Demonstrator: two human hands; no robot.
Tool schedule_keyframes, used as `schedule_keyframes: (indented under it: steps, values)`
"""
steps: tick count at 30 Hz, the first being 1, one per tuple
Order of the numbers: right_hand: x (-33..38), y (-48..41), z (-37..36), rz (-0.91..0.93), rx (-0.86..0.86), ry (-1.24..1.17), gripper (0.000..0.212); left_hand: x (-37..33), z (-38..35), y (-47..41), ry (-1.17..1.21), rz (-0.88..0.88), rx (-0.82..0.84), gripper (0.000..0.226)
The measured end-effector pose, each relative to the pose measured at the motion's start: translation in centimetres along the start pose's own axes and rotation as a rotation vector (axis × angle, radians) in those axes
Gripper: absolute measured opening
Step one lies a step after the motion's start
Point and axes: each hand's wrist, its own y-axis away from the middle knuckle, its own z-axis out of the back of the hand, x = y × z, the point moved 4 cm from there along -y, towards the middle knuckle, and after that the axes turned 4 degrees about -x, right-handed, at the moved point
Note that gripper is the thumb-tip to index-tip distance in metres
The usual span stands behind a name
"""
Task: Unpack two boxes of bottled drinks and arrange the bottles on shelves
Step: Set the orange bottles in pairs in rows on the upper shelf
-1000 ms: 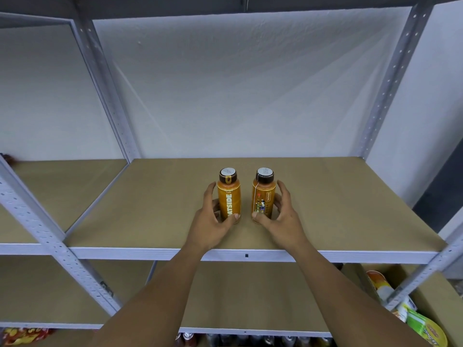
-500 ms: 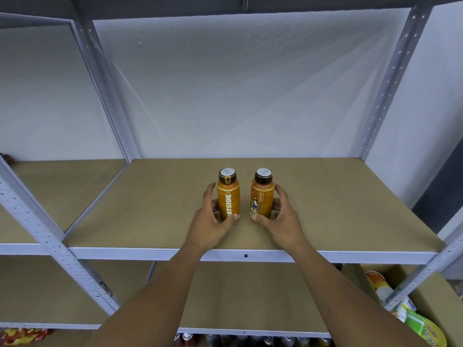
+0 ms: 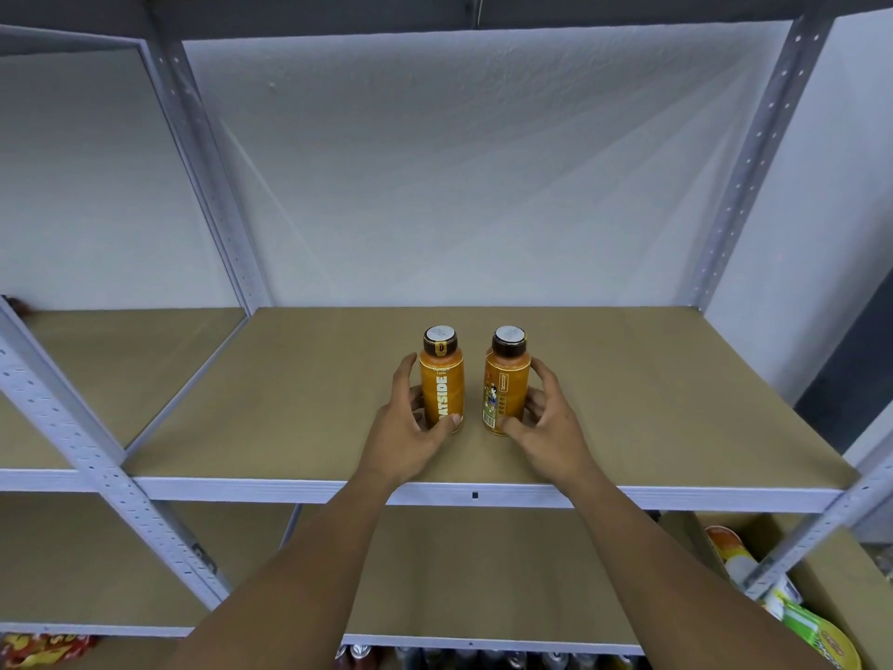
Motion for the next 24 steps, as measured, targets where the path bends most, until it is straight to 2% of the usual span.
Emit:
schedule_keyframes:
  steps: [11,24]
  values:
    - [0.63,0.04,0.09,0.052,-0.077,0.059,0.095,-0.06,0.04,0.04,-0.011,-0.013,-0.001,0.106]
    - [-0.24,-0.13,-0.16,0.01,-0.023,0.015,0.092,0.01,-0.05,0.01,-0.023,-0.002,-0.003,0.107]
